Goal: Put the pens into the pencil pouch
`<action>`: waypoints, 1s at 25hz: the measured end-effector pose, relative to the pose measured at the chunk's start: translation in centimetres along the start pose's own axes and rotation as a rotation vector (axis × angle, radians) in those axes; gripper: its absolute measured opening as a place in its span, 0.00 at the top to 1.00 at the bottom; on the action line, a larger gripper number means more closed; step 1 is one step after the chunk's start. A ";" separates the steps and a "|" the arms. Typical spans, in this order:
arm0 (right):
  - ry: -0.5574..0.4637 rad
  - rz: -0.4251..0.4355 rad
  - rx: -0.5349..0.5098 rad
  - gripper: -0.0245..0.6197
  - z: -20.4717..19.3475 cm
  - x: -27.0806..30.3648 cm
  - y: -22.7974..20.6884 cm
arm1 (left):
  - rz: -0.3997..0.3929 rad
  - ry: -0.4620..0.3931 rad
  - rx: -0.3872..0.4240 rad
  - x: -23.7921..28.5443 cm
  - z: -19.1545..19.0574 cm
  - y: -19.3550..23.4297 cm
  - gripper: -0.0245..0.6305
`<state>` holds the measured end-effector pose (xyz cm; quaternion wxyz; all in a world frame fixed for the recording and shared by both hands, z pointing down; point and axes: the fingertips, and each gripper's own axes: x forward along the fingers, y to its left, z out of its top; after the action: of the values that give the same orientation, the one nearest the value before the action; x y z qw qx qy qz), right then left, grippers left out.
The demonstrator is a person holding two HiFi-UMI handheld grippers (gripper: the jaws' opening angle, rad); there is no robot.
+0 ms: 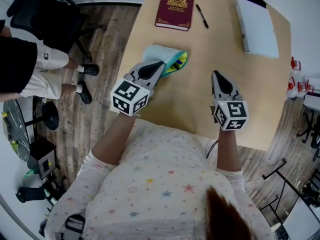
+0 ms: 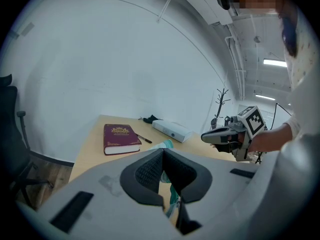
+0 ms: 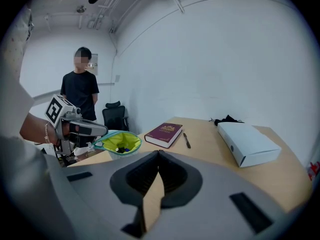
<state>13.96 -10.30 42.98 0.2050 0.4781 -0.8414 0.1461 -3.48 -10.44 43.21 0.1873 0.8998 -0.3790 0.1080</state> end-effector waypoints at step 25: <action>-0.187 -0.032 0.021 0.96 5.8 -2.1 0.3 | 0.029 -0.130 0.025 -3.2 5.6 0.3 0.95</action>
<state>13.48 -11.13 36.90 0.1227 0.5051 -0.8476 0.1064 -5.62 -10.90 37.17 0.1493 0.9016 -0.4020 0.0569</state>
